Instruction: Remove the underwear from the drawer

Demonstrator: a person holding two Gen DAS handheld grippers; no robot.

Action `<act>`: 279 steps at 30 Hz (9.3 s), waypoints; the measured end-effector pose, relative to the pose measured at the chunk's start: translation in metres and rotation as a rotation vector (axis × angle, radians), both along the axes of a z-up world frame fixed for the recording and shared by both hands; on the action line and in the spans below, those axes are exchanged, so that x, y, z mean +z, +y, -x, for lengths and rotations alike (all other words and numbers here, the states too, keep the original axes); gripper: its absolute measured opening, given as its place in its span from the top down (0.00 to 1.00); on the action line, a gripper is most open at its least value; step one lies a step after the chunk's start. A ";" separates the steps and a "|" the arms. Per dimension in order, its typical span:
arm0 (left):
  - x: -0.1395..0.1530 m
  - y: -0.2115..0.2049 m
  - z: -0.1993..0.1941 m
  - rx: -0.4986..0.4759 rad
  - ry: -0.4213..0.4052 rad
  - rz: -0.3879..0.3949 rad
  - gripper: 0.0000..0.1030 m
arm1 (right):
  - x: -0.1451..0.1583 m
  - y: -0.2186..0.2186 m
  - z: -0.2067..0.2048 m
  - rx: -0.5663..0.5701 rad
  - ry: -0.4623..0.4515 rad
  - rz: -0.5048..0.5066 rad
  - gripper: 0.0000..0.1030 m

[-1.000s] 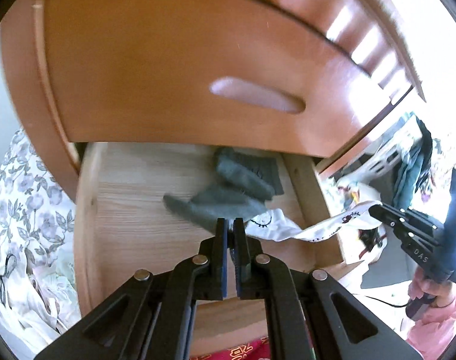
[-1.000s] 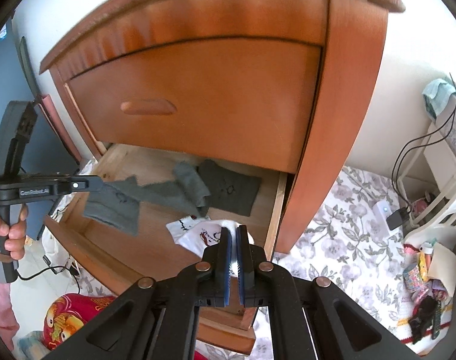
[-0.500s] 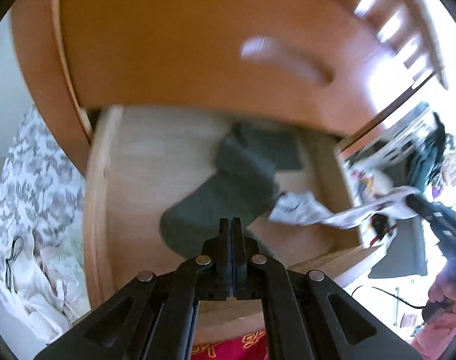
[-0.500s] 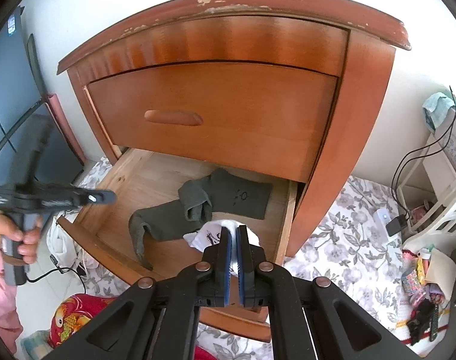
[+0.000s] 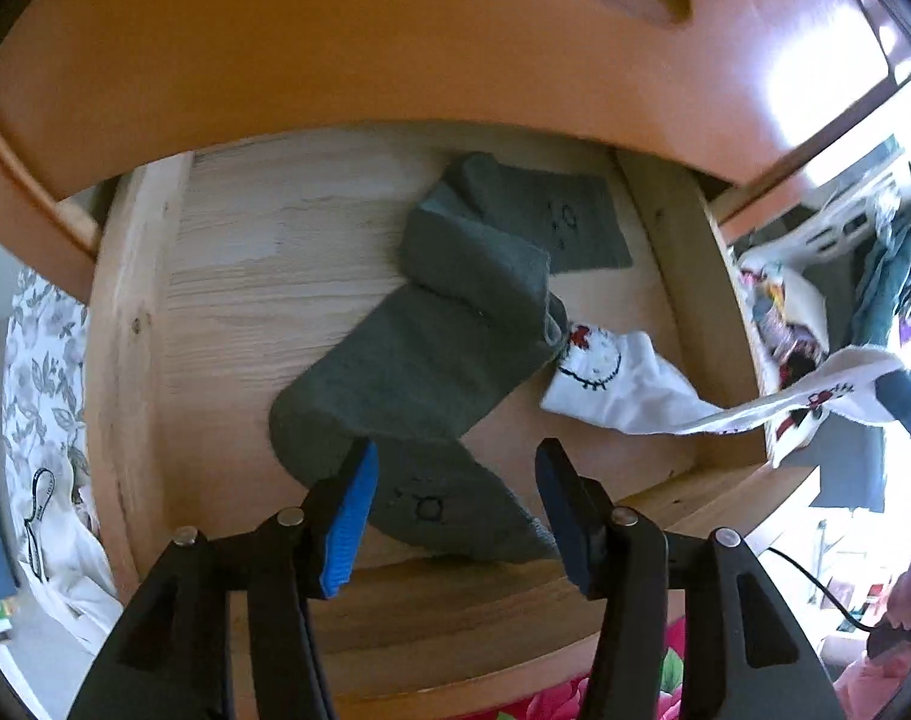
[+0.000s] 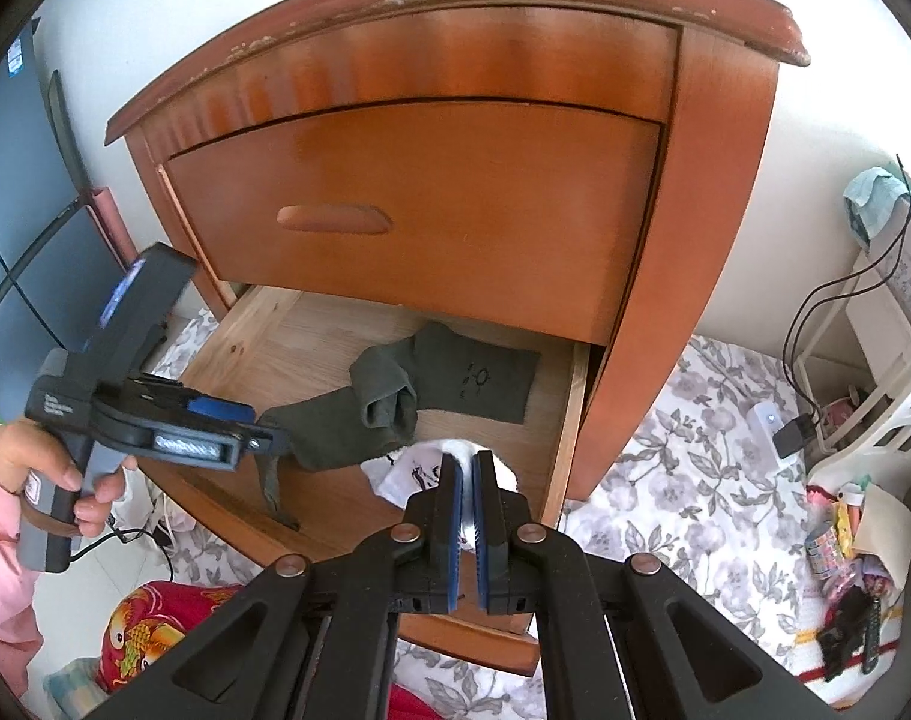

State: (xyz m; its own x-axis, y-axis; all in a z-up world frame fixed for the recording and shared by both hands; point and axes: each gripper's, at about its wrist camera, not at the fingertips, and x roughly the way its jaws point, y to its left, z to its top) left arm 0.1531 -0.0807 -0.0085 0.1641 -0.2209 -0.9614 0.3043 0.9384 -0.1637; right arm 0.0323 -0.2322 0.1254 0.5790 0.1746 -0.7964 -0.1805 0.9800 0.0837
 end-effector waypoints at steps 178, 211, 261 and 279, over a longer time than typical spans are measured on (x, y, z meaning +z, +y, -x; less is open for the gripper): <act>0.202 0.299 0.111 0.484 -0.647 0.424 0.92 | 0.117 0.170 -0.010 0.327 -0.173 -0.216 0.94; 0.001 0.414 0.105 0.771 -0.213 0.233 0.92 | -0.116 0.406 -0.065 0.515 0.272 0.045 0.93; 0.065 0.354 0.156 0.808 -0.494 -0.054 0.03 | -0.022 0.276 -0.002 0.389 0.030 0.026 0.00; 0.071 0.226 0.175 0.546 -0.534 -0.159 0.03 | -0.051 0.098 0.068 -0.069 -0.003 -0.082 0.00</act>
